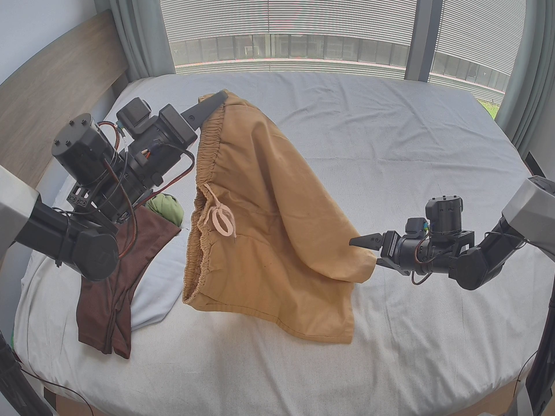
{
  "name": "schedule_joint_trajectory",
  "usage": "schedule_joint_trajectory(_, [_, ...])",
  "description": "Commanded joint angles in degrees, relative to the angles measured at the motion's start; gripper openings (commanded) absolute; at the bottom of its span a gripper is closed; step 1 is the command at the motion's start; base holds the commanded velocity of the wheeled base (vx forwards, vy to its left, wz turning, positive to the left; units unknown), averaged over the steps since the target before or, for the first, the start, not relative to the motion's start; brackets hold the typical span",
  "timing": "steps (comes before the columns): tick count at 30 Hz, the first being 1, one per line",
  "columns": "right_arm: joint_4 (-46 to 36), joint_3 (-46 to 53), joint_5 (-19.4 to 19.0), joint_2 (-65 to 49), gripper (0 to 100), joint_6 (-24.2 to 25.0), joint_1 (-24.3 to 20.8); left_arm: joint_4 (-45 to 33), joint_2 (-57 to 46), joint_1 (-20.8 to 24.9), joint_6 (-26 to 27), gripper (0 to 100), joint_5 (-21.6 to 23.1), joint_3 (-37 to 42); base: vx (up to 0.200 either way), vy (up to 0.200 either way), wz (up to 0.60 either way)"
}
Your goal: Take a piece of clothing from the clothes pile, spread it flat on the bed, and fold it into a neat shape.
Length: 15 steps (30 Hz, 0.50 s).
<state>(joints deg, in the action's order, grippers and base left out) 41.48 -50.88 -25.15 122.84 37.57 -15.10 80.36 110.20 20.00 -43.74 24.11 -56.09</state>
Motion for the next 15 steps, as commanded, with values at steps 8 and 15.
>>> schedule_joint_trajectory(8, [4.5,-4.9,-1.0,8.0,100,7.6,4.3,3.8,0.2,-0.2,0.0,0,0.4,1.2,0.000,0.000,0.00])
schedule_joint_trajectory(15, [4.6,-9.1,-1.2,11.2,100,10.6,4.8,5.8,0.2,-0.5,-0.1,0,0.7,2.3,0.000,0.000,0.00])
